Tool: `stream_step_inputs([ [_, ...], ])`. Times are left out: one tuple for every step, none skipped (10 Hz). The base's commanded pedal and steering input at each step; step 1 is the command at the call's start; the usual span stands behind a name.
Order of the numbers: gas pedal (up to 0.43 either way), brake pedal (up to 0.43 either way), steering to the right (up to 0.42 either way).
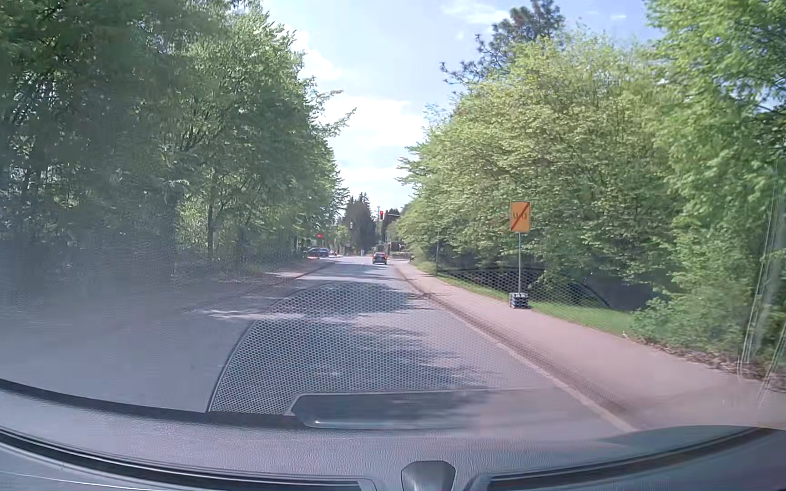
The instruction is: Follow the waypoints while adhering to traffic rules and regulations
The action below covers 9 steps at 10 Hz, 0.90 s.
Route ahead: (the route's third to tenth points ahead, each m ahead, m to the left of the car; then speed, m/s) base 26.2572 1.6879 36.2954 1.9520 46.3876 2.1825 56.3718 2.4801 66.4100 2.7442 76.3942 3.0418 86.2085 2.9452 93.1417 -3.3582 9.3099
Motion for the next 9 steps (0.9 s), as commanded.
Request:
stream_step_inputs([
  [0.0,0.0,-0.005],
  [0.0,0.0,-0.005],
  [0.0,0.0,-0.006],
  [0.0,0.0,-0.005],
  [0.0,0.0,-0.005],
  [0.0,0.0,-0.005],
  [0.0,0.0,-0.004],
  [0.0,0.0,-0.001],
  [0.0,0.0,0.0],
])
